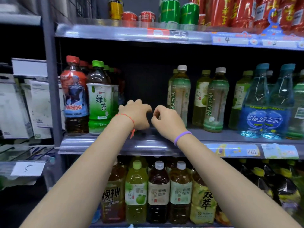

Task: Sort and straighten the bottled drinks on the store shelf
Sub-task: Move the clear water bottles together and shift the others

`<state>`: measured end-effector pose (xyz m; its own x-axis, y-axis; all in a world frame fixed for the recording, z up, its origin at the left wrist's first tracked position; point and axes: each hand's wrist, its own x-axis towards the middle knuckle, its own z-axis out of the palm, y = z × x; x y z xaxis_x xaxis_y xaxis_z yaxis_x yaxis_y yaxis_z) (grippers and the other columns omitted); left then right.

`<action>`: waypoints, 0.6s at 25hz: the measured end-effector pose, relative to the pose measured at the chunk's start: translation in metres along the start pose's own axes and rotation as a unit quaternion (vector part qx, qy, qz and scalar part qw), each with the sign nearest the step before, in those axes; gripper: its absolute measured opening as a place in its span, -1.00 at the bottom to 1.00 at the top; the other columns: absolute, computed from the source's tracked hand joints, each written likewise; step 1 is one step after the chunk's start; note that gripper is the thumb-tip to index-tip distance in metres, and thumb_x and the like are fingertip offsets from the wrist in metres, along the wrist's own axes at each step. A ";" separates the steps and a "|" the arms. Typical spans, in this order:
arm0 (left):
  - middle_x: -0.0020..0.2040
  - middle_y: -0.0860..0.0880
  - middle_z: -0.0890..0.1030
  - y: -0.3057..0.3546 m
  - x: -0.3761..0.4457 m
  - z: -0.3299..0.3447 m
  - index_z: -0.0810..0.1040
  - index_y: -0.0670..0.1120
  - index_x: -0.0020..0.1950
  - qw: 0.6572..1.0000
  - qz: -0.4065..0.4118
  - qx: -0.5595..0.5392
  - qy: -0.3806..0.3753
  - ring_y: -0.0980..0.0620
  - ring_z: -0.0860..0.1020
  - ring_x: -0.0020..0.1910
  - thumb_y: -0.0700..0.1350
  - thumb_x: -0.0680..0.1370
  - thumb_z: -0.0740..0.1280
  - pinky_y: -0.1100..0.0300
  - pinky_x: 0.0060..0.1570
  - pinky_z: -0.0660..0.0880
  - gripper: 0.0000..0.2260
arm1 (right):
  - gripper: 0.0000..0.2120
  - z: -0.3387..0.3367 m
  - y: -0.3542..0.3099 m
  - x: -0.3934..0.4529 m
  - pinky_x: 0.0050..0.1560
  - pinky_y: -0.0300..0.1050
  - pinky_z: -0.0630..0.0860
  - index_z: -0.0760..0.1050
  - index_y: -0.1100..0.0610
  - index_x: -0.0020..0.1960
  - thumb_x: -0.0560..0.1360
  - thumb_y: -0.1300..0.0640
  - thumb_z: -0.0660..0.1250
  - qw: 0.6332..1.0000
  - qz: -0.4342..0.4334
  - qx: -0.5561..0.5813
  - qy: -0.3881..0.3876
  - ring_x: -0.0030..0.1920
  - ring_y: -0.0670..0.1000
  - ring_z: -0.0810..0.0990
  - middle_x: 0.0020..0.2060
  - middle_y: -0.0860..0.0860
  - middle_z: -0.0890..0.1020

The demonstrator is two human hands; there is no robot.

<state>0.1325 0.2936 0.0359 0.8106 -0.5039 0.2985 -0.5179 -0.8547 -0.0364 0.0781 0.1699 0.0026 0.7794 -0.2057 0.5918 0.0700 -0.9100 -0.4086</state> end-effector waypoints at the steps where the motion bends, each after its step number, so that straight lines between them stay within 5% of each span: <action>1: 0.36 -0.10 0.32 -0.001 -0.001 0.002 0.36 0.15 0.43 0.999 -0.002 -0.037 -0.014 -0.23 0.31 0.38 0.02 0.51 0.33 -0.16 0.31 0.37 -0.53 | -0.88 0.002 -0.002 0.003 -0.11 -0.04 0.53 0.51 0.07 0.04 0.54 0.11 0.25 1.000 -0.005 0.010 -0.019 -0.12 0.07 0.57 -0.16 0.00 0.61; 3: 0.35 -0.15 0.31 -0.001 -0.005 0.011 0.33 0.08 0.44 0.996 -0.014 -0.084 -0.027 -0.27 0.43 0.29 -0.03 0.54 0.30 -0.07 0.24 0.45 -0.53 | -0.77 0.005 -0.003 0.007 -0.03 -0.08 0.50 0.50 0.08 0.17 0.53 0.17 0.26 0.998 -0.007 0.022 -0.055 -0.02 0.07 0.57 -0.05 0.03 0.61; 9: 0.17 -0.12 0.39 0.001 -0.012 0.019 0.50 0.06 0.26 0.959 0.000 -0.195 0.204 -0.29 0.57 -0.04 -0.09 0.49 0.37 0.01 -0.07 0.48 -0.66 | -0.35 0.010 0.000 0.017 0.14 -0.10 0.48 0.22 0.00 0.49 0.48 0.19 0.39 0.994 -0.034 0.032 -0.094 0.19 0.09 0.55 0.24 0.04 0.54; 15: 0.04 -0.05 0.51 0.016 -0.017 -0.010 0.51 0.08 0.25 0.910 -0.030 -0.211 0.355 -0.20 0.59 -0.10 0.13 0.41 0.38 0.15 -0.18 0.33 -0.57 | -0.50 0.004 -0.003 0.026 0.04 -0.20 0.47 0.38 0.09 0.35 0.45 0.11 0.44 0.996 -0.047 0.071 -0.010 0.03 -0.04 0.53 0.12 -0.01 0.57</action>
<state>0.1077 0.2903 0.0393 0.5370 -0.1223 0.8346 -0.6588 -0.6788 0.3244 0.1012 0.1691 0.0167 0.7770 -0.1130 0.6192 0.2300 -0.8648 -0.4464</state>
